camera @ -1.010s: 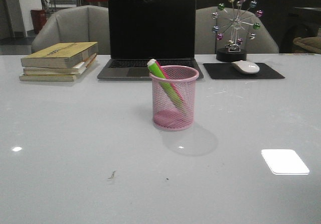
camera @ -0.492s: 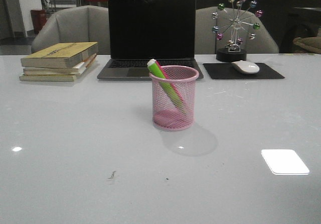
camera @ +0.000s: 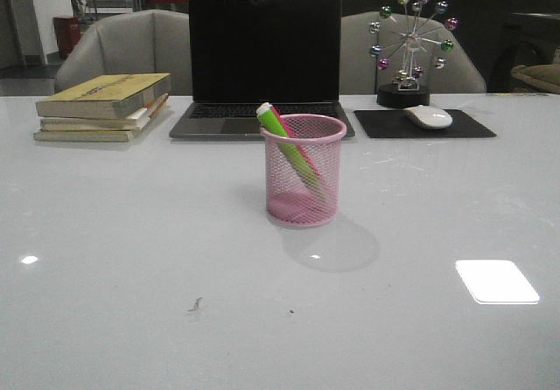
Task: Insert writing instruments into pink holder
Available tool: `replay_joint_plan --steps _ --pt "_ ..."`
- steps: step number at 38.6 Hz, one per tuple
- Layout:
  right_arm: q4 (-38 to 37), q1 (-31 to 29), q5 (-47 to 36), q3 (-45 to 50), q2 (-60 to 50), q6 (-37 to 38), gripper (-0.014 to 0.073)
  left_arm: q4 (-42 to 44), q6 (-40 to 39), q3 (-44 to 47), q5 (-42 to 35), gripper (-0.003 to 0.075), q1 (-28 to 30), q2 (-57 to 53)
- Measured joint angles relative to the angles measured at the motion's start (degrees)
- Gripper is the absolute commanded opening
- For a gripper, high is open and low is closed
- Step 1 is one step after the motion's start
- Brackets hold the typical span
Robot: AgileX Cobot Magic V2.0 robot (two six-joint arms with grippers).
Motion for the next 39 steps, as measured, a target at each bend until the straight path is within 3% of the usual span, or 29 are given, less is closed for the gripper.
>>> replay_joint_plan --steps 6,21,22,39 --pt "1.05 0.00 -11.11 7.69 -8.27 -2.78 0.0050 0.00 0.00 0.00 0.00 0.0299 0.00 0.00" --pt "6.73 -5.44 -21.98 21.47 -12.05 -4.96 0.0050 0.00 0.00 0.00 -0.11 0.0299 0.00 0.00" --pt "6.94 -5.44 -15.08 23.53 -12.05 -5.09 0.0050 0.00 0.00 0.00 -0.11 0.0299 0.00 0.00" --pt "6.94 -5.44 -14.96 23.53 -12.05 -5.09 0.0050 0.00 0.00 0.00 -0.11 0.0299 0.00 0.00"
